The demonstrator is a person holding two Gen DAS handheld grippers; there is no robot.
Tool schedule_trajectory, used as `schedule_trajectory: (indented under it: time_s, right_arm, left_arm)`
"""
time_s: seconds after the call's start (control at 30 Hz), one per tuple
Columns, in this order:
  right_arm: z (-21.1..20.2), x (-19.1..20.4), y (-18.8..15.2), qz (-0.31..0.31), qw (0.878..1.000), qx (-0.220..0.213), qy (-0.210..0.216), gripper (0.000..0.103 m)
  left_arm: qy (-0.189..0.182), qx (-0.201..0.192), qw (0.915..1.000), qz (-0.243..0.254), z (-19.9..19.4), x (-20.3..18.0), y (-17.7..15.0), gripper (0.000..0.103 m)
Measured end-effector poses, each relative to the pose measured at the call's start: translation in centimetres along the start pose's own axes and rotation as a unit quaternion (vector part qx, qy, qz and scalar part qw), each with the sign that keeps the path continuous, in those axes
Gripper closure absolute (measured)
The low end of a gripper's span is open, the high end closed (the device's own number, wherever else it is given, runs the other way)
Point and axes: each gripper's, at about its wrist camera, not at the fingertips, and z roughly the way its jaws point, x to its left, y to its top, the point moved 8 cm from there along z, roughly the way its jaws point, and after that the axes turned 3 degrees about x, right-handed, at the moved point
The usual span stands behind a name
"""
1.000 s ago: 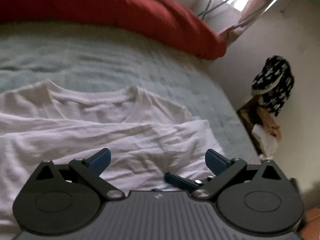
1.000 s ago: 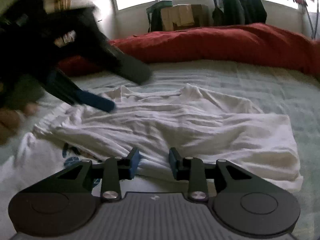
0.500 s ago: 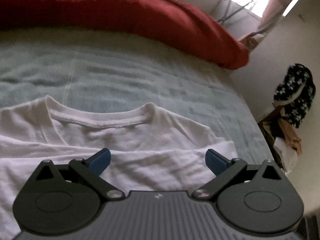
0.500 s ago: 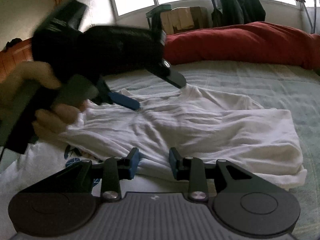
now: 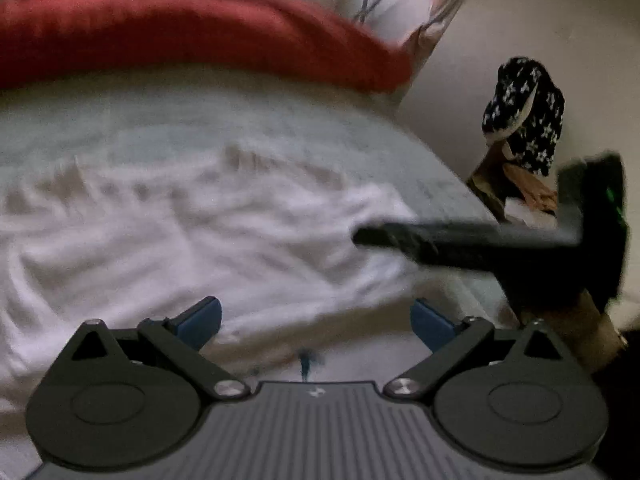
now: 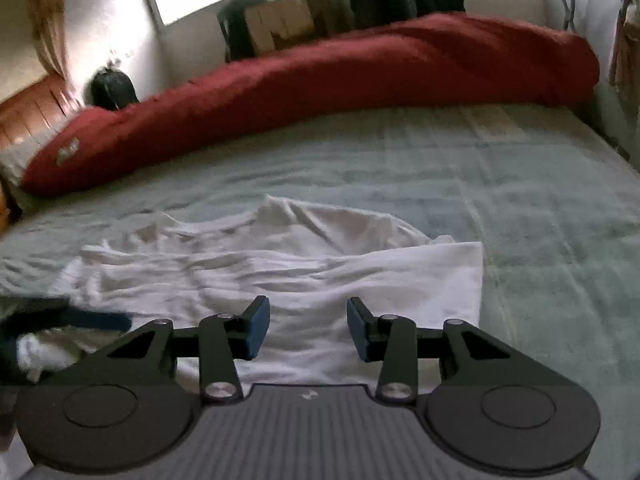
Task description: Fold clothes
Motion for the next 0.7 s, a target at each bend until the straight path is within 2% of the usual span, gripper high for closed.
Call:
schedule_trajectory:
  time_s: [0.13, 0.23, 0.33, 0.4, 0.53, 0.7]
  right_arm:
    - [2.0, -0.3, 0.3, 0.000, 1.000, 0.015, -0.005, 0.058]
    - [0.9, 0.3, 0.4, -0.008, 1.000, 0.018, -0.006, 0.057]
    - [-2.0, 1.7, 0.1, -0.029, 0.999, 0.016, 0.007, 0.056]
    - [-4.7, 2.9, -0.4, -0.051, 0.999, 0.008, 0.007, 0.052]
    - [-10.1, 5.3, -2.7, -0.078, 0.997, 0.004, 0.019, 0.046]
    - [-14.9, 7.8, -7.5, -0.098, 0.995, 0.011, 0.023, 0.029]
  left_arm:
    - [-0.024, 0.018, 0.9991, -0.031, -1.8, 0.9, -1.9, 0.003]
    - [-0.003, 0.032, 0.9985, -0.044, -4.0, 1.8, -3.2, 0.003]
    - [-0.010, 0.045, 0.9972, -0.059, -6.4, 1.9, -5.1, 0.003]
    - [-0.016, 0.054, 0.9965, -0.062, -7.6, 1.3, -6.9, 0.003]
    - [-0.018, 0.080, 0.9946, -0.063, -9.2, 0.0, -11.2, 0.003]
    - [-0.019, 0.100, 0.9918, -0.078, -10.2, -0.4, -15.9, 0.003]
